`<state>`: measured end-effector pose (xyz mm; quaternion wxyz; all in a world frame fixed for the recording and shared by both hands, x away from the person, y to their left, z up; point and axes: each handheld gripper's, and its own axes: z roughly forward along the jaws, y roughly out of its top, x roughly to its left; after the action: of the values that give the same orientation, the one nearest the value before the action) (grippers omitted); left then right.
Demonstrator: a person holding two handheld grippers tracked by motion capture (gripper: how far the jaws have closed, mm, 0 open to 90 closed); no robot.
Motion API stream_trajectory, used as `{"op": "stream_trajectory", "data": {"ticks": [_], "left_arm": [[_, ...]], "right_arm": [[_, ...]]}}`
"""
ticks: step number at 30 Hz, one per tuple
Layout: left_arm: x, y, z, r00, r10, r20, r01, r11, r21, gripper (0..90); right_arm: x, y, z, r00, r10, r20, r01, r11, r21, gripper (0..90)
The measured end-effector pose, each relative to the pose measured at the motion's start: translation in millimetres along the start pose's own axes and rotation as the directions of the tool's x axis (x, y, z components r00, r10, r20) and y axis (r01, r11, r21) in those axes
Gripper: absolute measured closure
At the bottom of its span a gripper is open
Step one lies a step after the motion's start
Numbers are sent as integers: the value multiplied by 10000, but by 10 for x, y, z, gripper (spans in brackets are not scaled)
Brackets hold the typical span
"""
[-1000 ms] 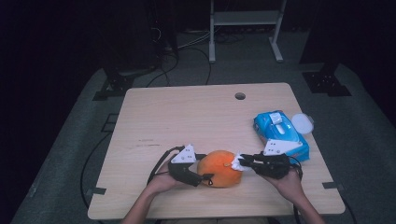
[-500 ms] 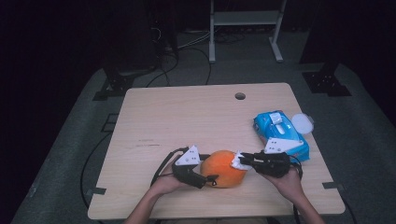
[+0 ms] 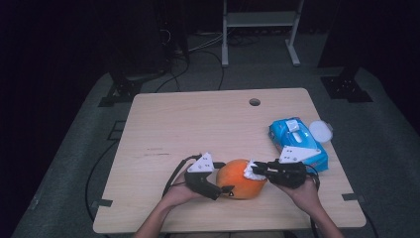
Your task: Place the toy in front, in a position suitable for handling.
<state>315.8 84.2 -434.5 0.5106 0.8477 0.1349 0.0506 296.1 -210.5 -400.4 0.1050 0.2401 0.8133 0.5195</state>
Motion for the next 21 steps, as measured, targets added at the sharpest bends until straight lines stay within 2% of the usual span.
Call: {"op": "stream_trajectory", "data": {"ticks": [2,3,4,5,6,8,10,12,13,14,15,16,17,20,21], "left_arm": [[-4,2,7,10000,80,-60,-80,10000,-30,283],[-22,19,17,9994,236,-272,-236,9997,5,283],[-74,87,41,9980,384,-493,-385,9993,-15,338],[-74,87,41,9980,384,-493,-385,9993,-15,348],[-154,172,69,9963,584,-627,-589,9982,-61,358],[-247,235,102,9952,792,-568,-796,9968,-39,359],[-264,239,104,9940,912,-605,-910,9958,56,355],[-241,204,96,9965,737,-400,-749,9967,-303,316],[-199,175,94,9979,529,-375,-546,9974,-461,248],[-199,175,94,9979,529,-375,-546,9974,-461,209],[-166,164,105,9990,252,-371,-266,9989,-391,209],[-136,144,135,9990,-16,-447,15,10000,-32,177],[-136,125,153,9989,-155,-437,147,9997,-172,219],[-161,141,171,9981,-56,-611,45,9998,-188,311],[-206,178,174,9957,476,-795,-479,9989,-23,331]], "right_arm": [[-8,0,-6,10000,43,46,-43,10000,-5,796],[-4,10,-5,9999,29,97,-29,10000,-17,797],[75,68,27,9998,-196,-8,196,9997,-117,797],[75,68,27,9998,-196,-8,196,9997,-117,797],[178,130,78,9976,-656,-211,652,9977,-192,796],[238,159,114,9961,-795,-381,787,9967,-212,796],[245,159,122,9954,-863,-411,858,9962,-141,796],[207,133,92,9962,-731,-481,728,9973,-82,797],[164,99,41,9975,-658,-267,657,9978,-59,797],[164,99,41,9975,-658,-267,657,9978,-59,797],[145,88,24,9978,-648,-152,648,9979,-42,797],[87,65,-26,9984,-503,243,505,9987,-89,797],[66,64,-40,9986,-432,316,436,9990,-109,797],[66,76,-29,9979,-459,464,466,9988,-136,797],[102,92,-4,9975,-557,436,562,9983,-118,796]]}}
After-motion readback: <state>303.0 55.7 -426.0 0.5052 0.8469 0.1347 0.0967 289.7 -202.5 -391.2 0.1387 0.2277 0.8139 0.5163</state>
